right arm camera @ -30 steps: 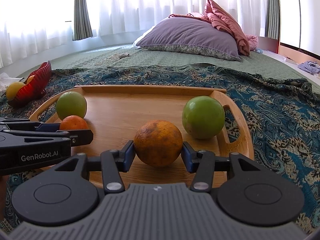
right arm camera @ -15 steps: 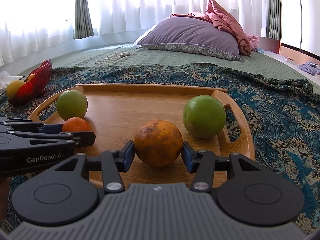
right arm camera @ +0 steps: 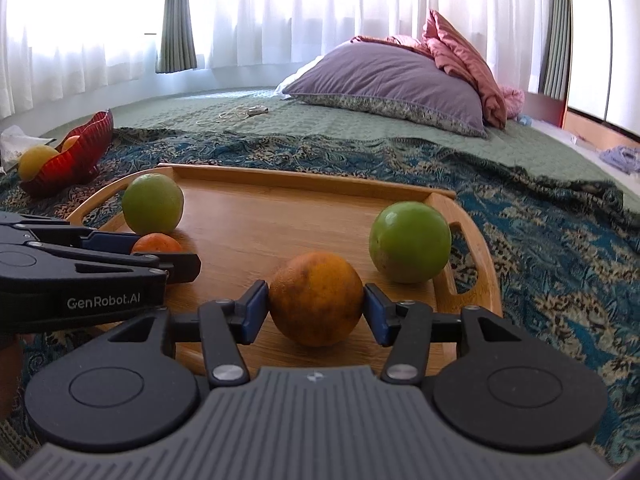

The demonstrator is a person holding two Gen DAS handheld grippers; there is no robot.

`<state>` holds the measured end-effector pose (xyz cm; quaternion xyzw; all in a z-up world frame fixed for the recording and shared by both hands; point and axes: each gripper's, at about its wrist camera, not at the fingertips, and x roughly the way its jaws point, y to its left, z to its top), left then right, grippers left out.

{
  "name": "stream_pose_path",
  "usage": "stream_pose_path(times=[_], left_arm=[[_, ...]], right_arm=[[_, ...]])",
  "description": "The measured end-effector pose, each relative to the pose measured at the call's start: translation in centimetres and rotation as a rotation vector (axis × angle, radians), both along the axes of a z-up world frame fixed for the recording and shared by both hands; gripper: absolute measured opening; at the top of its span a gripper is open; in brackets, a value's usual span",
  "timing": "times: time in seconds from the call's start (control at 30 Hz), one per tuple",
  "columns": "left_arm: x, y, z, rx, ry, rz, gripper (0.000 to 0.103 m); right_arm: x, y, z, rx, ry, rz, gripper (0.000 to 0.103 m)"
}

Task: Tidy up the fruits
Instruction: 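Lower the fruits onto the tray and open both grippers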

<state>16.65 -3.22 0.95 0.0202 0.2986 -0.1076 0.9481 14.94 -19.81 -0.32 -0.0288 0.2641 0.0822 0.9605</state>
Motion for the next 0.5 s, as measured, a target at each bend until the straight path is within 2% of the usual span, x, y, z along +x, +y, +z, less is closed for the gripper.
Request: stream_pose_path(times=[0.1,0.23,0.37,0.5], left_arm=[[-0.4,0.2,0.1,0.003,-0.004,-0.003,0.057],[-1.1,0.4,0.4,0.007,-0.006,-0.008,0.059],[-1.8,0.5,0.8,0.023,-0.014,0.012,0.074],[-2.6,0.8,1.1,0.006,-0.018,-0.002,0.079]], right_arm=[[-0.4,0.1,0.2,-0.019,-0.01,0.008,0.068],[-1.0,0.1,0.4,-0.041,-0.023,0.016,0.07],[-1.8,0.0,0.6,-0.047,-0.034,0.017,0.072],[-2.5,-0.7,0.8,-0.025,-0.04,0.01,0.077]])
